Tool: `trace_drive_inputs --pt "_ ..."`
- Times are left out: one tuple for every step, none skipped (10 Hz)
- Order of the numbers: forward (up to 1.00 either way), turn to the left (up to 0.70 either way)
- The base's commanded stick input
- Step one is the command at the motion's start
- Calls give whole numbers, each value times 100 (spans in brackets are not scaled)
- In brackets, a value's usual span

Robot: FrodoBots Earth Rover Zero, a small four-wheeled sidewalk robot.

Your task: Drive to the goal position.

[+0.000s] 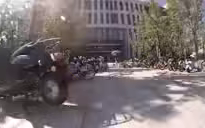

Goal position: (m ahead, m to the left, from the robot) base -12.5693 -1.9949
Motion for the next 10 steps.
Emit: trace_drive_inputs --pt "70 0" --pt "70 0" --pt "70 -10" --pt "70 -31" --pt "70 -31" --pt "70 -31" --pt "70 -12" --pt "70 -4" --pt "70 0" --pt "70 0"
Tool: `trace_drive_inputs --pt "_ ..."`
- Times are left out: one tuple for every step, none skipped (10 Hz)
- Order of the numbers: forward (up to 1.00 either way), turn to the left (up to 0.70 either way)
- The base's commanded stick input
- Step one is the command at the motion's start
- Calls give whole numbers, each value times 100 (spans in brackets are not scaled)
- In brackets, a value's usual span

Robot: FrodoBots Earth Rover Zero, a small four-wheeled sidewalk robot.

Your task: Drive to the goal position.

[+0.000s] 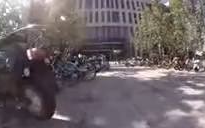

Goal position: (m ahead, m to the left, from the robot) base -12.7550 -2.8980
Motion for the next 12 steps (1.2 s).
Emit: trace_drive_inputs --pt "70 0" --pt "70 0" --pt "70 0" --pt "70 0" --pt "70 0" --pt "70 0" --pt "70 0" --pt "70 0" --pt "70 0" --pt "70 0" --pt "70 0" --pt "70 0"
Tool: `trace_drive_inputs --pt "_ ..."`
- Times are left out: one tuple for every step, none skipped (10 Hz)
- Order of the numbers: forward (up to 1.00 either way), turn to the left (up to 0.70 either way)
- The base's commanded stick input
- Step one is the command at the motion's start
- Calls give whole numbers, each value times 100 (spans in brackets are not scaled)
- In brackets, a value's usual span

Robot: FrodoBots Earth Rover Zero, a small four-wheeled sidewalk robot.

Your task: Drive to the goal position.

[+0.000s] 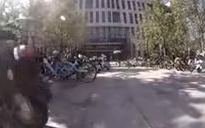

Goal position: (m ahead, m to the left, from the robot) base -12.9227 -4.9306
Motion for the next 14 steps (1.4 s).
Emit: trace_drive_inputs --pt "70 0" --pt "70 0" --pt "70 -5" --pt "70 -32" --pt "70 -32" --pt "70 -32" --pt "70 -32" --pt "70 -32" --pt "70 -32" --pt "70 -11" --pt "70 0" --pt "70 0" --pt "70 0" --pt "70 0"
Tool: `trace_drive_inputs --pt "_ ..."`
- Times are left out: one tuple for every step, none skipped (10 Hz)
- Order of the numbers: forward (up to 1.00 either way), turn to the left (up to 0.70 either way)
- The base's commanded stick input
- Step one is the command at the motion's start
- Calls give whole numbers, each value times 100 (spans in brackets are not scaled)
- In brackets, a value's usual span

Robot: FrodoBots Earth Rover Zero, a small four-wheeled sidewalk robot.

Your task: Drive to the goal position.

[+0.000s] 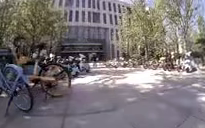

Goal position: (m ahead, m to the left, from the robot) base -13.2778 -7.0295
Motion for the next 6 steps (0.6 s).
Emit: trace_drive_inputs --pt "70 0" --pt "70 0" --pt "70 0" --pt "70 0" --pt "70 0" --pt "70 0"
